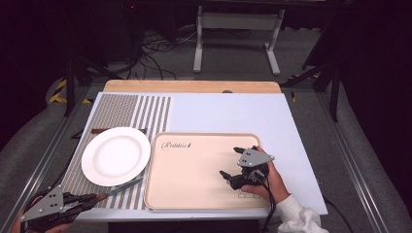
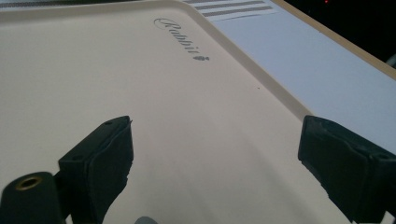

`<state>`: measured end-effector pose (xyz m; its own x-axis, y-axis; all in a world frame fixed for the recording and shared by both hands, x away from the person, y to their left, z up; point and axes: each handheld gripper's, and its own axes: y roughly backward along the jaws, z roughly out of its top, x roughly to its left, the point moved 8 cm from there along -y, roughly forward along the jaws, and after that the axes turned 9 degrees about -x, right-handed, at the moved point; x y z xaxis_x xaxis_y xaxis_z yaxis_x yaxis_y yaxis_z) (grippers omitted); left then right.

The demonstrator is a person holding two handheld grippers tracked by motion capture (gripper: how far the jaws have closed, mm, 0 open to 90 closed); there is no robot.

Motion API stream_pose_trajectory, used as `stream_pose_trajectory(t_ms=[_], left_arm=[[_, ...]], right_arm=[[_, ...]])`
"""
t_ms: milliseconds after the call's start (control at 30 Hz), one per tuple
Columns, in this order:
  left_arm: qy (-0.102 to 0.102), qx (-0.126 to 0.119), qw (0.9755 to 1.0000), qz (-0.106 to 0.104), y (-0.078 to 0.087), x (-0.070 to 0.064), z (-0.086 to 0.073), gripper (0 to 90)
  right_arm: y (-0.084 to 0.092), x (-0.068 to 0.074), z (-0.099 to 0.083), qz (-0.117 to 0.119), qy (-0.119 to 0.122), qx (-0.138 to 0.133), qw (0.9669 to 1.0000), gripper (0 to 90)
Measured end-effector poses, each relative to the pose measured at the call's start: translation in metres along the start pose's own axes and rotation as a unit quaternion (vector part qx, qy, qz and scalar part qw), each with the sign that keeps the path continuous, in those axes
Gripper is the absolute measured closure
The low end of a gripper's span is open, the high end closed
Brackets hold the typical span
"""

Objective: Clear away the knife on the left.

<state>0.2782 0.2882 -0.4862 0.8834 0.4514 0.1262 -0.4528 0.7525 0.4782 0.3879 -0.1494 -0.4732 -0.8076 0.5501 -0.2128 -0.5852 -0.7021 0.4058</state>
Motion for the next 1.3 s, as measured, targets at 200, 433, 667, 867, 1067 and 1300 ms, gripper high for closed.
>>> stream_pose_trajectory(t_ms=[200, 433, 667, 867, 1067, 1300], left_arm=[[-0.014, -0.019, 0.9996, 0.016, -0.009, 0.007, 0.017, 76.9], [-0.024, -0.036, 0.9988, 0.024, -0.028, 0.018, 0.041, 76.8], [-0.035, -0.042, 0.9981, 0.028, -0.049, 0.024, 0.059, 76.8], [-0.042, -0.028, 0.9982, 0.032, -0.077, 0.027, 0.071, 76.8], [-0.05, -0.017, 0.9981, 0.03, -0.101, 0.024, 0.083, 76.9], [-0.058, -0.009, 0.9981, 0.02, -0.125, 0.015, 0.093, 76.9]], right_arm=[[0.0, 0.002, 0.001, 0.001, 0.002, -0.001, 1.0, 11.2], [0.008, -0.002, 0.003, -0.018, 0.001, -0.015, 0.9997, 11.2], [0.02, -0.004, 0.009, -0.043, 0.0, -0.042, 0.9982, 11.1], [0.027, -0.006, 0.009, -0.062, -0.003, -0.046, 0.997, 9.7], [0.032, -0.009, 0.011, -0.073, -0.001, -0.055, 0.9958, 9.8], [0.033, -0.01, 0.012, -0.072, -0.004, -0.059, 0.9956, 9.8]])
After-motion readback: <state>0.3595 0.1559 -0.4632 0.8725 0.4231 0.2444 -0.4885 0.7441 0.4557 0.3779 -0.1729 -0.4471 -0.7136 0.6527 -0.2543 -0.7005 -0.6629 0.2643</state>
